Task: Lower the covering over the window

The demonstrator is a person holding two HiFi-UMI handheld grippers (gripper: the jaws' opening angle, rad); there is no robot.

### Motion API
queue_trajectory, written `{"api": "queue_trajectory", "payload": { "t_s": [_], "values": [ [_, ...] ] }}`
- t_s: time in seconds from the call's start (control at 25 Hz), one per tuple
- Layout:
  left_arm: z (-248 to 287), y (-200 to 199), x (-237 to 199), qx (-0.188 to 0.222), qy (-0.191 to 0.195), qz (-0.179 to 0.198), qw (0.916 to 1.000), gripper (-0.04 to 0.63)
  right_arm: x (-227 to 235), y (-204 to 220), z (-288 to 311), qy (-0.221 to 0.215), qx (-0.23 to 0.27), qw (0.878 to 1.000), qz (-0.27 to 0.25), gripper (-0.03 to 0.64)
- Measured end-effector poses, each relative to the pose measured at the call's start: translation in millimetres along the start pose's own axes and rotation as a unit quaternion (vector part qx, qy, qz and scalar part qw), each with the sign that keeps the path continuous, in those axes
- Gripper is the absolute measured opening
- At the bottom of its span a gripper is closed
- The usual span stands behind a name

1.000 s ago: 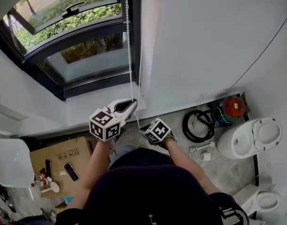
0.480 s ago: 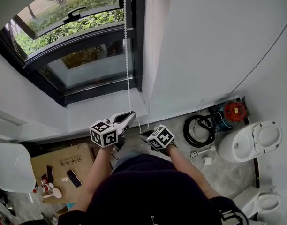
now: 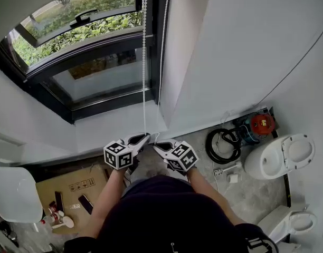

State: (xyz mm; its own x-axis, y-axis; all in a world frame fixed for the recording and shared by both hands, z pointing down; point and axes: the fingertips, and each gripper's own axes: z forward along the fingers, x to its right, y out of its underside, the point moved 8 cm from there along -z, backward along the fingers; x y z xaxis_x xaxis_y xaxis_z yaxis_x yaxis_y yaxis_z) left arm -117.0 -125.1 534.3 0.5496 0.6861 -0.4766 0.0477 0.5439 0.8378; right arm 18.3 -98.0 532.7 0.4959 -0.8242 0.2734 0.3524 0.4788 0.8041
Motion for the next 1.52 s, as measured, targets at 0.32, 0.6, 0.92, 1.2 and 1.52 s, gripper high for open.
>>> {"api": "queue_trajectory", "payload": {
  "t_s": [0.32,0.6,0.92,1.2,1.52],
  "values": [
    [9.9,1.9,-7.8,0.028,0.041,0.006,0.9987,0.025,11.1,-6.3,-26.1,0.081,0.064,0.994,0.019,0.014],
    [25.9,37.9,-5.2,-0.032,0.070,-0.004,0.9970,0.025,11.1,-35.9,-56.4,0.109,0.098,0.989,-0.006,0.015],
    [26.8,77.2,-9.3,-0.076,0.075,-0.045,0.9933,0.025,4.4,-53.7,-90.2,0.115,0.041,0.992,-0.021,0.015],
    [30.7,78.5,-9.1,-0.076,0.094,-0.038,0.9920,0.025,7.7,-53.0,-115.1,0.171,-0.009,0.985,-0.032,0.015],
    [27.2,78.7,-11.1,-0.083,0.093,-0.034,0.9916,0.023,6.7,-96.4,-164.7,0.202,0.135,0.969,-0.029,0.017]
  ]
}}
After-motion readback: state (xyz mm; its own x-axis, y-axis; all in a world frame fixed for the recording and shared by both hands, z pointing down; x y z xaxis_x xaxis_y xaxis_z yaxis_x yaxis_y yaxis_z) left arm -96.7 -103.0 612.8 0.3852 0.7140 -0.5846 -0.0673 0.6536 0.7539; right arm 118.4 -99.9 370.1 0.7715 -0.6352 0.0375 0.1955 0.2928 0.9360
